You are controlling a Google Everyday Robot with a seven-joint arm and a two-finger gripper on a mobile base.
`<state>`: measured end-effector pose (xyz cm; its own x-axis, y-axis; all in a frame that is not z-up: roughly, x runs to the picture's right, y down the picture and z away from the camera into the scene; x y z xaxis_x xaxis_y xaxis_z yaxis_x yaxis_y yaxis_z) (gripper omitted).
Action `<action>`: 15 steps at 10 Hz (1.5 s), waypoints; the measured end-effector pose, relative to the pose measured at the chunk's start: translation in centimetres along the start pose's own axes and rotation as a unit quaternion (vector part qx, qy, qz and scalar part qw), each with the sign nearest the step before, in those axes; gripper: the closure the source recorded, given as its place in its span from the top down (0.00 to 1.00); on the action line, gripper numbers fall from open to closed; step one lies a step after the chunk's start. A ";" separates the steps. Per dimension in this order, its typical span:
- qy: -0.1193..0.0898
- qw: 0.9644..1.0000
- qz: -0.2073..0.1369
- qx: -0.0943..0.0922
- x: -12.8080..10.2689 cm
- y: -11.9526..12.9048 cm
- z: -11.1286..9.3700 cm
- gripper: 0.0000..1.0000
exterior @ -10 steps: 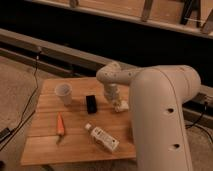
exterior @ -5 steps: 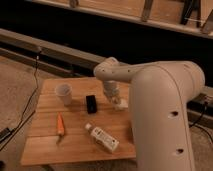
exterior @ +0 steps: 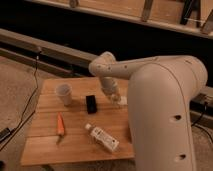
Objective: Place the white sponge in the ceramic bowl
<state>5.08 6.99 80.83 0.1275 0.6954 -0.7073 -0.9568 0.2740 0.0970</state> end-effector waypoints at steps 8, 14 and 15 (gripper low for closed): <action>0.029 0.999 0.018 0.018 8.3 -1.7 -3.3 0.00; 0.025 0.999 0.042 -0.009 14.0 -5.1 -0.5 0.00; 0.027 0.998 0.049 -0.010 14.6 -5.7 0.1 0.00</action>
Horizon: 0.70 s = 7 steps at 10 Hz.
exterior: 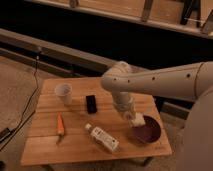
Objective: Place the white sponge in the ceramic bowl
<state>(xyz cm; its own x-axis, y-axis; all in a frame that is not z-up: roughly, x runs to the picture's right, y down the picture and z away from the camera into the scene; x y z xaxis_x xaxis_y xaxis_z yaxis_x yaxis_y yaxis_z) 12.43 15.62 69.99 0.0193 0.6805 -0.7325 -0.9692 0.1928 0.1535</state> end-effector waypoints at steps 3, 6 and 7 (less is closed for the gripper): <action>0.009 1.000 0.021 -0.002 0.7 -1.9 1.7 0.00; 0.032 0.999 0.038 0.005 0.2 -3.7 3.7 0.00; 0.041 0.998 0.042 0.010 -0.2 -4.3 4.6 0.00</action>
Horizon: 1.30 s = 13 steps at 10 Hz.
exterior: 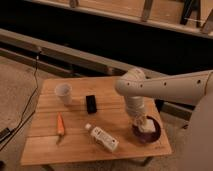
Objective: Place the white sponge in the ceramic bowl
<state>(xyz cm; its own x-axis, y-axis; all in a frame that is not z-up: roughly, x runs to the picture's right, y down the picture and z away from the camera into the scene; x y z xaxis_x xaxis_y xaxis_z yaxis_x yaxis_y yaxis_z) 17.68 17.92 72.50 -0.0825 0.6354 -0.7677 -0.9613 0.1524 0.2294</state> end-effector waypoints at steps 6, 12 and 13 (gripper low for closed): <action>0.015 1.000 0.028 0.001 -1.8 -0.9 1.6 0.47; 0.014 1.000 0.019 -0.002 -2.0 0.2 1.6 0.80; 0.014 1.000 0.017 -0.002 -2.0 0.3 1.6 0.80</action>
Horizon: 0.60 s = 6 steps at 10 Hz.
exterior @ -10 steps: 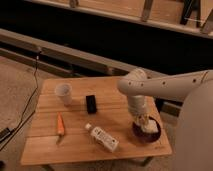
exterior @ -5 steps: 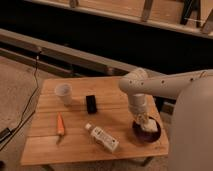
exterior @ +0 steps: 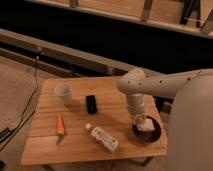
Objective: Place the white sponge in the ceramic bowl
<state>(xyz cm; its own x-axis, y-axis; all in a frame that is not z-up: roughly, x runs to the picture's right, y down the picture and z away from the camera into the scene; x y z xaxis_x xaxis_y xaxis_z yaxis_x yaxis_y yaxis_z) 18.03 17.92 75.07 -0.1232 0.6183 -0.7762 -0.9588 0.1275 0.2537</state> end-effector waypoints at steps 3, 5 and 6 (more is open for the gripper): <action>-0.001 1.000 -0.002 -0.001 0.1 0.2 -0.1 0.80; -0.006 1.000 -0.003 -0.005 0.1 0.4 -0.4 0.80; -0.012 1.000 -0.005 -0.010 0.0 0.8 -0.7 0.80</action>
<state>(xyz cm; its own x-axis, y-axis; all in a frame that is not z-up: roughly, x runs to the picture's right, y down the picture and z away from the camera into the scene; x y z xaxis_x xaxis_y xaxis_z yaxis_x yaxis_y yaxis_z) 17.12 17.45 74.84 -0.1085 0.6349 -0.7649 -0.9649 0.1177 0.2346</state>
